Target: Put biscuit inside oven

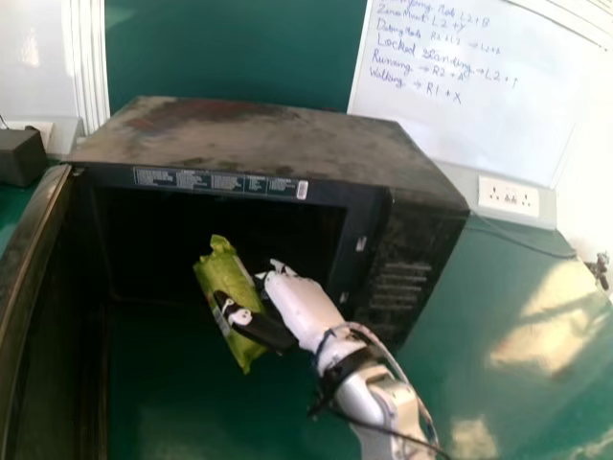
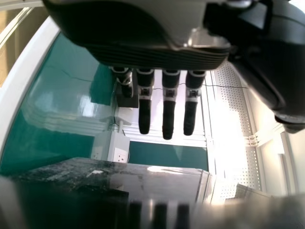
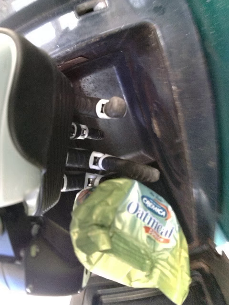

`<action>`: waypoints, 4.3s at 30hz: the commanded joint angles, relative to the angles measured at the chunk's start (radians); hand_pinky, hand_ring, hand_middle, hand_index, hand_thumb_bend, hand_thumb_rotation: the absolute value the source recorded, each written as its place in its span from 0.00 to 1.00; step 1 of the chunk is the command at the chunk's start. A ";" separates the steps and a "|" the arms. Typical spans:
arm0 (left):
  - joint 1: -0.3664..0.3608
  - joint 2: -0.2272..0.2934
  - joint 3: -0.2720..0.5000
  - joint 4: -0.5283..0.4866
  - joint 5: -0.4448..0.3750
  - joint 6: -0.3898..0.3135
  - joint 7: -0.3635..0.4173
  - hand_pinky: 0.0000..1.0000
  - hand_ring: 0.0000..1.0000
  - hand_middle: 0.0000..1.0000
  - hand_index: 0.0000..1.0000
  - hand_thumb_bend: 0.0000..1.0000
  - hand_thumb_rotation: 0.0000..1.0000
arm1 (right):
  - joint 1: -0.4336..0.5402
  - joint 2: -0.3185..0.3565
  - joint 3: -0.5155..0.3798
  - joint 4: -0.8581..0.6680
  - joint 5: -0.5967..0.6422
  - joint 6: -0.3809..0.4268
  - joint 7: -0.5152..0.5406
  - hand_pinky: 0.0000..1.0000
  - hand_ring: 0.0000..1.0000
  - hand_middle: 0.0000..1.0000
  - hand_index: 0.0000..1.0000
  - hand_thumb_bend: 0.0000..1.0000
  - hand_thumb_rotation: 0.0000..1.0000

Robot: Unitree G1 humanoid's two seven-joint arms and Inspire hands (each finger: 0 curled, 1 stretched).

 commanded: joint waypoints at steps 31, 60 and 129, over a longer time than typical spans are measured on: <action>0.039 -0.022 -0.015 -0.001 -0.021 -0.004 -0.023 0.39 0.44 0.52 0.67 0.81 0.96 | -0.589 0.114 0.040 0.905 0.077 -0.065 -0.294 0.04 0.03 0.30 0.48 0.50 0.03; 0.046 -0.014 -0.025 0.025 -0.040 -0.052 -0.088 0.39 0.44 0.53 0.70 0.80 0.90 | -0.771 0.170 0.060 1.346 0.126 -0.108 -0.423 0.04 0.04 0.27 0.48 0.51 0.04; 0.158 0.135 0.034 0.073 0.298 -0.080 -0.138 0.35 0.43 0.51 0.52 0.81 0.84 | -0.819 0.261 0.094 1.455 0.128 -0.051 -0.478 1.00 1.00 0.99 0.93 1.00 0.45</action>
